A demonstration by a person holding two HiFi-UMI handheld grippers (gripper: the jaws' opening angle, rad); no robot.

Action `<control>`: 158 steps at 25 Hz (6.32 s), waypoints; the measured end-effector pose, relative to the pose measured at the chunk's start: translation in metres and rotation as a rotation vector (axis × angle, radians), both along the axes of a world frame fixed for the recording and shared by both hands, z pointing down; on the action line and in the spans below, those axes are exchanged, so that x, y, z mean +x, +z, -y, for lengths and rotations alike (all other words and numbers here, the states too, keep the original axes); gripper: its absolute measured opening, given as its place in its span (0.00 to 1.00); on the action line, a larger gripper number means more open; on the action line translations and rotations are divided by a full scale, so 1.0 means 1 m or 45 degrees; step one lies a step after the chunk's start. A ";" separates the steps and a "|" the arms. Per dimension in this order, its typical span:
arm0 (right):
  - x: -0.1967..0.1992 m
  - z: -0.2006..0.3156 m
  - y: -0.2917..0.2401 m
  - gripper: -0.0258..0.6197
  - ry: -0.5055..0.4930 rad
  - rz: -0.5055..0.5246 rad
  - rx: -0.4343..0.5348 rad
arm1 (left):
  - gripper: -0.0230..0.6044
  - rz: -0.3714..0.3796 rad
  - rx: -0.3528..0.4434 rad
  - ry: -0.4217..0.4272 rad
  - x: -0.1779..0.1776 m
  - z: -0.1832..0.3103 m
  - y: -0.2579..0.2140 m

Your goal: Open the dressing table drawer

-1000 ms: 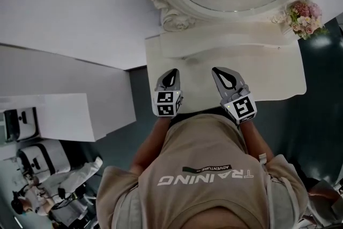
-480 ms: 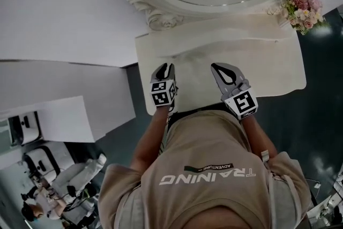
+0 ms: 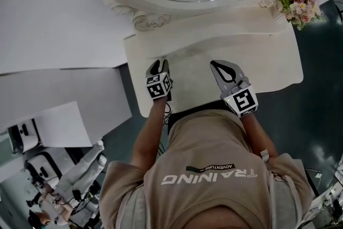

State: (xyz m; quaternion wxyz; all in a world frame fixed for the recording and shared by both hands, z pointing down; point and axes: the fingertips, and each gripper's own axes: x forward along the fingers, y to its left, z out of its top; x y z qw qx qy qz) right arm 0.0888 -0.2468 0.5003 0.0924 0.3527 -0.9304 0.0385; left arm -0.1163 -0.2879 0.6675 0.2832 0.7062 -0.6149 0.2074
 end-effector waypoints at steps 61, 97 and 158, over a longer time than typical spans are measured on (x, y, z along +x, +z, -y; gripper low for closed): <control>0.008 -0.018 0.026 0.04 -0.001 -0.017 -0.104 | 0.21 0.008 -0.147 0.020 0.020 -0.034 0.040; -0.067 -0.040 -0.008 0.04 -0.125 -0.068 -0.038 | 0.06 -0.126 0.187 0.137 -0.020 -0.089 -0.100; -0.086 -0.021 -0.180 0.04 -0.042 0.122 0.320 | 0.07 -0.077 0.821 0.285 -0.047 -0.060 -0.335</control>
